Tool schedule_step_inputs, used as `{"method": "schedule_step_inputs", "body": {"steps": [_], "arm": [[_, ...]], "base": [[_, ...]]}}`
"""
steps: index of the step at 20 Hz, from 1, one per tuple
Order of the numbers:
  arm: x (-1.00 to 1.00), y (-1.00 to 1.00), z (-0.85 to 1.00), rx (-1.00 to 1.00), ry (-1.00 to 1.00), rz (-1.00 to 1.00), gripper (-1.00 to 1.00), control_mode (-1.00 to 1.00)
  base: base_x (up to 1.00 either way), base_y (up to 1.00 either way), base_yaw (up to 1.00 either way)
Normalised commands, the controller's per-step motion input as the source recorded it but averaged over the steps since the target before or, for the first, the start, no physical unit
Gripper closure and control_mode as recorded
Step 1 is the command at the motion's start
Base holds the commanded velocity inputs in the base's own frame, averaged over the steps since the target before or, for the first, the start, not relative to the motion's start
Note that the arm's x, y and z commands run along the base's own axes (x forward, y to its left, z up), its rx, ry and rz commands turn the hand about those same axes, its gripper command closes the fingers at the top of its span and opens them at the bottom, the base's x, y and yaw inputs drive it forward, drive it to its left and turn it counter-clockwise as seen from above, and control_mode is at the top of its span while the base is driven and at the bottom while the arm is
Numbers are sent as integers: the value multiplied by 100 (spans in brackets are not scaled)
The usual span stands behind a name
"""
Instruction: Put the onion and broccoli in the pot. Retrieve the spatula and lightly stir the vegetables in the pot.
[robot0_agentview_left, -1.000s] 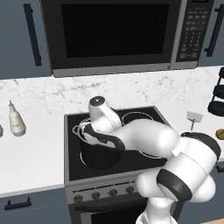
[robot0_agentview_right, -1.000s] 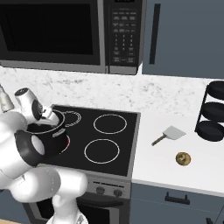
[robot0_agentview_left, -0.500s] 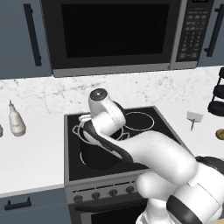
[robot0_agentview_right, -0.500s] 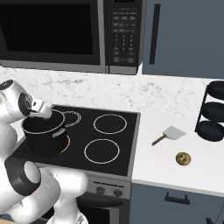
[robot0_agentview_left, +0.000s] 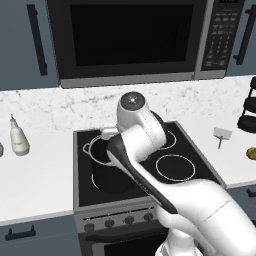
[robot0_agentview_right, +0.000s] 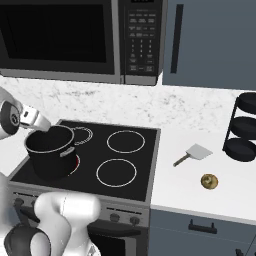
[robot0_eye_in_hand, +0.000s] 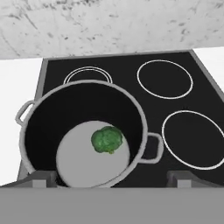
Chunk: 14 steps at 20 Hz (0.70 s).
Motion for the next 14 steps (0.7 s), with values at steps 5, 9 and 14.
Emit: {"method": "schedule_step_inputs", "body": {"steps": [5,9,14], "arm": [[-77,-86,49,7,-8,0,-100,-100],[-72,-100,37,5,-6,5,-100,-100],[-61,-100,28,1,-2,12,-100,-100]], "base": [[0,0,0],[0,0,0],[0,0,0]]}}
